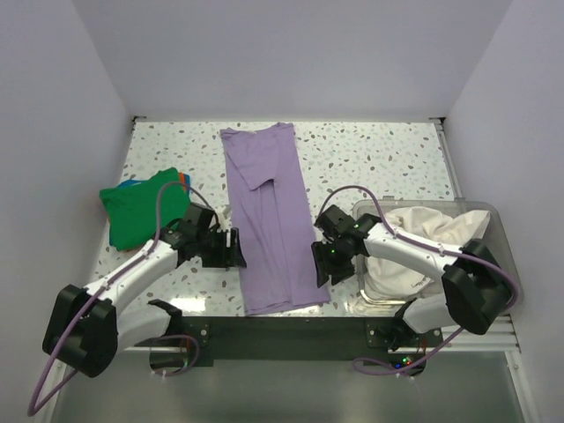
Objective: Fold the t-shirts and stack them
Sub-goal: Fold the tshirt
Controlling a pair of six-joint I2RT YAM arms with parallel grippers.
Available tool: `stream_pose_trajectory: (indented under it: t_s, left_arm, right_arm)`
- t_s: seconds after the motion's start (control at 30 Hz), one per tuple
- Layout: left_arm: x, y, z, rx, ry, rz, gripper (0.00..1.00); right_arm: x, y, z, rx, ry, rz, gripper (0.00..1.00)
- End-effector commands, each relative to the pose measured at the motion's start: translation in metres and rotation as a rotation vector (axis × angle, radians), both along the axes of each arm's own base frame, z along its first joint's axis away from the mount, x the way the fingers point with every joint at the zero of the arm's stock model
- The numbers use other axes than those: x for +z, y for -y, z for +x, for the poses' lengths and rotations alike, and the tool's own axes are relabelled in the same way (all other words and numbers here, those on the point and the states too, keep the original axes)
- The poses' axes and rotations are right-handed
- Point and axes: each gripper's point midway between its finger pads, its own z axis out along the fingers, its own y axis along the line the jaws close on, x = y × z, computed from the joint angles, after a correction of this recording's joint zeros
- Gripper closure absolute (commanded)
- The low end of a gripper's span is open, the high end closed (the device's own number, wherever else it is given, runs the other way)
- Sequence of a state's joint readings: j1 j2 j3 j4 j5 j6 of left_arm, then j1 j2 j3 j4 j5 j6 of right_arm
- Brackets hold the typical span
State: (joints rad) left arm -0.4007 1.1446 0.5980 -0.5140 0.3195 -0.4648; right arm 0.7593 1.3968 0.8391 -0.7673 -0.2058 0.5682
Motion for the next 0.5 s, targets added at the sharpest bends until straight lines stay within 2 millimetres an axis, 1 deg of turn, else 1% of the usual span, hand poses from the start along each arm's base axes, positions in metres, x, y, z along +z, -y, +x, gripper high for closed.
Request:
stream_pose_trajectory:
  t_s: [0.0, 0.03, 0.1, 0.17, 0.2, 0.23, 0.27, 0.3, 0.47]
  left_arm:
    - [0.001, 0.015, -0.021, -0.008, -0.075, -0.092, 0.31]
    - [0.0, 0.02, -0.027, -0.032, -0.085, -0.097, 0.31]
    - [-0.008, 0.02, -0.038, -0.023, -0.121, -0.084, 0.31]
    - [-0.012, 0.026, -0.049, -0.038, -0.142, -0.11, 0.3]
    - [-0.024, 0.032, -0.069, -0.027, -0.185, -0.137, 0.3]
    - [-0.023, 0.032, -0.069, -0.01, -0.196, -0.142, 0.3]
    - [-0.029, 0.032, -0.077, -0.008, -0.214, -0.14, 0.3]
    - [-0.029, 0.036, -0.082, -0.025, -0.217, -0.146, 0.3]
    - [-0.036, 0.037, -0.096, -0.012, -0.242, -0.123, 0.31]
  right_arm:
    - [-0.008, -0.002, -0.001, -0.005, -0.002, 0.0, 0.52]
    - [-0.009, -0.001, -0.002, -0.005, -0.002, 0.0, 0.52]
    - [-0.016, 0.006, -0.007, -0.003, -0.017, -0.027, 0.53]
    - [-0.02, 0.01, -0.014, 0.014, -0.04, -0.04, 0.54]
    - [-0.023, 0.012, -0.019, 0.029, -0.056, -0.037, 0.55]
    - [-0.022, 0.012, -0.02, 0.035, -0.06, -0.03, 0.56]
    - [-0.023, 0.012, -0.021, 0.039, -0.067, -0.031, 0.56]
    - [-0.026, 0.014, -0.025, 0.046, -0.076, -0.033, 0.57]
    - [-0.03, 0.012, -0.031, 0.051, -0.098, -0.006, 0.58]
